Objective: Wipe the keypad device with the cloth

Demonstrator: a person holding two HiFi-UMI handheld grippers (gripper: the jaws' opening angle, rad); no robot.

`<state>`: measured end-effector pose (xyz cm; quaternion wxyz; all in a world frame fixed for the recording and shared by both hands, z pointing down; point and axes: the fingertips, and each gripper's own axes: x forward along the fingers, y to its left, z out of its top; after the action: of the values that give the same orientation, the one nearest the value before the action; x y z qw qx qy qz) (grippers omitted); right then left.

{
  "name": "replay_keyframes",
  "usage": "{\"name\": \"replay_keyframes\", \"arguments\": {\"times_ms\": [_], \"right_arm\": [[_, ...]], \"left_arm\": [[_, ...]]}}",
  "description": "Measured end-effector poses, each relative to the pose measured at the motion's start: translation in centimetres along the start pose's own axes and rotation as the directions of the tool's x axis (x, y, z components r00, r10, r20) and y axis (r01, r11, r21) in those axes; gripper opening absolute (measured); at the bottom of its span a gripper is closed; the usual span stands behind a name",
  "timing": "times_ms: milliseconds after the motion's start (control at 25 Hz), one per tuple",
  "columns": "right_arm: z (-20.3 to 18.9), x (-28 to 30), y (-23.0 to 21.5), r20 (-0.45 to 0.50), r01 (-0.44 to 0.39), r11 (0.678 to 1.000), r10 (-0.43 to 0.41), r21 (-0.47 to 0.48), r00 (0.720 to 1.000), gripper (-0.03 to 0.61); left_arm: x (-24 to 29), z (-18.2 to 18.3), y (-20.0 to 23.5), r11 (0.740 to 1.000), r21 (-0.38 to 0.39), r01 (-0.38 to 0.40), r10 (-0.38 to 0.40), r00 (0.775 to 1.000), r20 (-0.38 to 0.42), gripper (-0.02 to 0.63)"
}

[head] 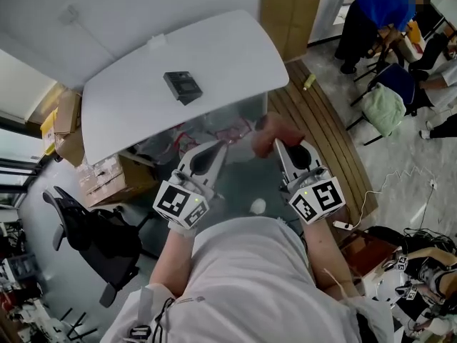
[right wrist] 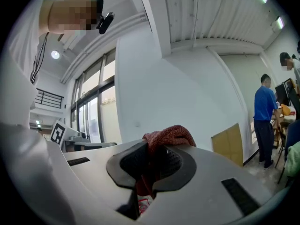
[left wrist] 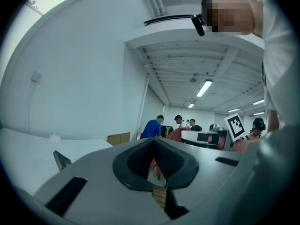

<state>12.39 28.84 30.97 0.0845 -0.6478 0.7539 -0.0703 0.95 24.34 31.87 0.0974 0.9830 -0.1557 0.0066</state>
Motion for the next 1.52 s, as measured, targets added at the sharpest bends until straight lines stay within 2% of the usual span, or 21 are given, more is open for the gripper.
{"name": "replay_keyframes", "arguments": {"times_ms": [200,360,680,880,1080,1360,1520], "right_arm": [[-0.5,2.4,-0.4,-0.014,-0.03,1.0,0.03,-0.003,0.999,0.043],[-1.4,5.6,-0.7,-0.043,-0.032,0.999,0.031,-0.012,0.999,0.043],[-2.3,14.7,0.3,-0.089,-0.042,0.998,0.039,-0.039,0.995,0.043],[-3.0,20.6,1.2,-0.145,-0.069,0.996,0.06,-0.059,0.988,0.043],[-4.0,25.8,2.8,-0.183,-0.112,0.993,0.102,-0.047,0.978,0.043],[-6.3,30.0,5.1,-0.272,-0.24,0.97,0.22,-0.041,0.937,0.043],[-8.1,32.4,5.4,-0.339,-0.329,0.944,0.298,-0.036,0.892,0.043]], "left_arm": [[0.1,-1.3,2.5,0.999,-0.02,-0.034,0.033,0.999,-0.024,0.011],[1.1,-1.0,5.7,0.999,-0.012,-0.033,0.032,0.999,-0.018,0.01],[1.4,0.1,15.2,0.999,-0.008,-0.032,0.032,0.999,0.0,0.011],[-0.1,0.1,21.3,0.995,-0.028,-0.096,0.097,0.995,0.008,0.011],[-1.8,-1.2,25.0,0.991,-0.057,-0.122,0.121,0.992,-0.02,0.011],[-2.8,-3.1,28.2,0.979,-0.091,-0.181,0.176,0.982,-0.064,0.011],[-2.4,-3.4,29.8,0.969,-0.086,-0.231,0.224,0.971,-0.083,0.011]]}}
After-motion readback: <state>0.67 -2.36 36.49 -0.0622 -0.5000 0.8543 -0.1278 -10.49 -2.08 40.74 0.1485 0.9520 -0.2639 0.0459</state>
